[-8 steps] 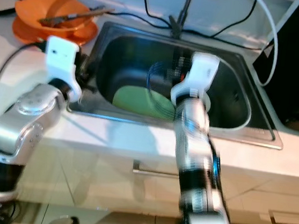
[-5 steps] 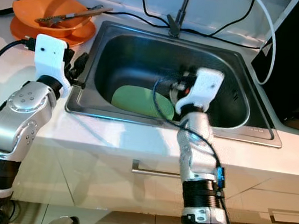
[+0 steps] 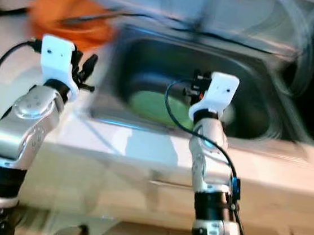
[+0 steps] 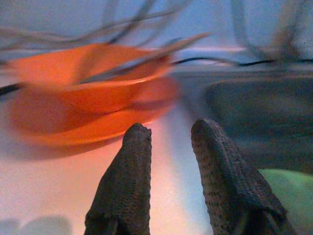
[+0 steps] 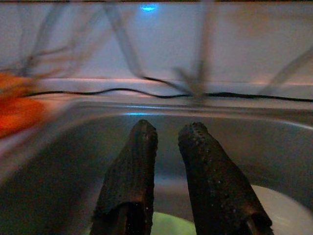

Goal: Kitchen organization

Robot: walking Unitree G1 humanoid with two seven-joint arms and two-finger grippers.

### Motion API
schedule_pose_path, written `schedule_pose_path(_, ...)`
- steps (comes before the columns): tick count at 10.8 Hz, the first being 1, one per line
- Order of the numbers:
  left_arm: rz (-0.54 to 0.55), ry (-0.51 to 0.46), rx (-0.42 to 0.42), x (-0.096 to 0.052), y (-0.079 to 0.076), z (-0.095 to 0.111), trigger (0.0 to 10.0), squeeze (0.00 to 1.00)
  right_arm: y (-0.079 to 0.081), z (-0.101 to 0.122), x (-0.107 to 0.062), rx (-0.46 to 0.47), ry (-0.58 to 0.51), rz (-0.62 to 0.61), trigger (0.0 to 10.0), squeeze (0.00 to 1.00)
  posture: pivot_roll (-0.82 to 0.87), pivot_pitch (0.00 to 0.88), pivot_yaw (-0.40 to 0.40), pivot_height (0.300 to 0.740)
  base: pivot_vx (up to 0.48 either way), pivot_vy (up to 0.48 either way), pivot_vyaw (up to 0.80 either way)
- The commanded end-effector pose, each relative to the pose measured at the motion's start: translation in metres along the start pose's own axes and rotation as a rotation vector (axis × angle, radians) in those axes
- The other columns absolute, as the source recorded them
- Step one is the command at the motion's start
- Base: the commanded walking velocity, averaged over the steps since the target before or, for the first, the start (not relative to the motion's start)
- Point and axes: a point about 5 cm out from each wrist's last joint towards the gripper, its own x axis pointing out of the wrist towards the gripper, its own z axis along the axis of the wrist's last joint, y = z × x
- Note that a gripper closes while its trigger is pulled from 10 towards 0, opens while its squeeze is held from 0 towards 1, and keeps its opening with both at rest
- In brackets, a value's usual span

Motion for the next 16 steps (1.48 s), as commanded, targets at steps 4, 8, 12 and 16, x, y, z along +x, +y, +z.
schedule_pose_path(4, -0.021, -0.020, 0.011, 0.0020, -0.0040, 0.0049, 10.0, 0.00, -0.0064, 0.0028, -0.0010, 0.026, 0.008, -0.047, 10.0, 0.00, 0.00, 0.067, -0.099, 0.740, 0.000, 0.305, 0.00)
schedule_pose_path(8, -0.028, -0.002, 0.019, 0.0027, -0.0056, 0.0016, 10.0, 0.00, -0.0072, 0.0010, -0.0005, 0.029, 0.028, -0.067, 10.0, 0.00, 0.00, 0.067, -0.098, 0.740, 0.000, 0.076, 0.00)
schedule_pose_path(12, -0.020, -0.006, 0.021, 0.0038, -0.0051, 0.0039, 10.0, 0.00, -0.0064, 0.0005, -0.0002, 0.036, 0.036, -0.069, 10.0, 0.00, 0.00, 0.075, -0.097, 0.740, 0.000, 0.000, 0.00)
schedule_pose_path(16, -0.006, -0.006, 0.027, 0.0041, -0.0021, 0.0046, 10.0, 0.00, -0.0025, 0.0010, 0.0001, 0.012, 0.031, -0.034, 10.0, 0.00, 0.00, 0.078, -0.099, 0.740, 0.291, 0.000, 0.00)
